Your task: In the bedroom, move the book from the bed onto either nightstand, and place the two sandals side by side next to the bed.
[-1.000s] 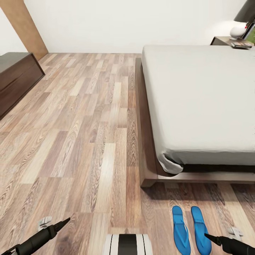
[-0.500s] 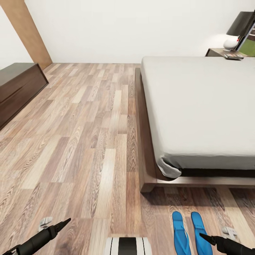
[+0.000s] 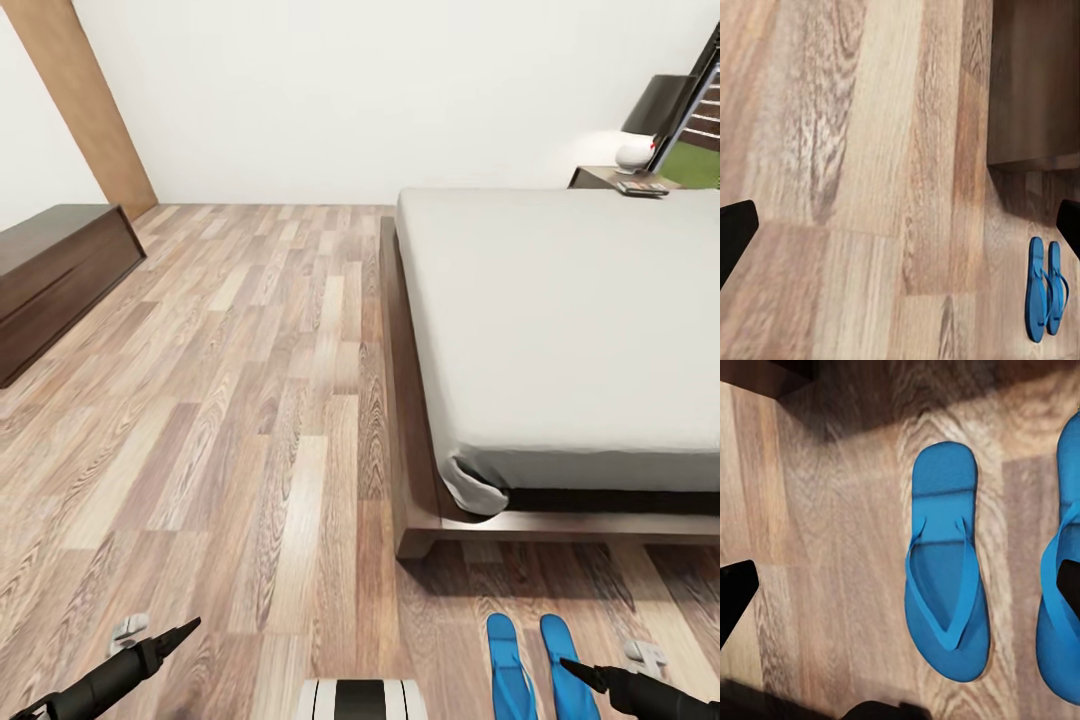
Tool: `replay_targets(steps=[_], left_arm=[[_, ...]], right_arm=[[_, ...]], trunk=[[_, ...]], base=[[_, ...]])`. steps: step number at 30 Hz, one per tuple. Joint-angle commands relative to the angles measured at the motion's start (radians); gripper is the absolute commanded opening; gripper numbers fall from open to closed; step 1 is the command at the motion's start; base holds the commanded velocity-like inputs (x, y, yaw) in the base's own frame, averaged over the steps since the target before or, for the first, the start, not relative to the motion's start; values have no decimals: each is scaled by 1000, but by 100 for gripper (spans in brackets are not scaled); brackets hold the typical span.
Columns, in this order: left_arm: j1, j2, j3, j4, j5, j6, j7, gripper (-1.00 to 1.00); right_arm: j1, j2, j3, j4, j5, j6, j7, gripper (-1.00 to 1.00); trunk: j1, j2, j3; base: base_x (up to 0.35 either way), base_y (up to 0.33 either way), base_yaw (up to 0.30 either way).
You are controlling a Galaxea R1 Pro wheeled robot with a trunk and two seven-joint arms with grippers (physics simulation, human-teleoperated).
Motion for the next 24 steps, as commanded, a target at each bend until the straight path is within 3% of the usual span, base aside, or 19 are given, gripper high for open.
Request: replay_targets(steps=[1,5,24], left_arm=[[0,0,-10,1,9,-5,-1,100],[0,0,-11,1,9,-5,-2,100],[0,-10,-11,1,9,-5,-1,100]], right_arm=[[0,3,-3,0,-1,6,4,100],[0,14,-3,0,-1,6,4,100],[0,18,-3,0,0,6,3,100]], trunk=[[-1,0,3],[-2,1,19],[-11,5,92]], base=[[0,0,0],[0,0,0],[0,0,0]])
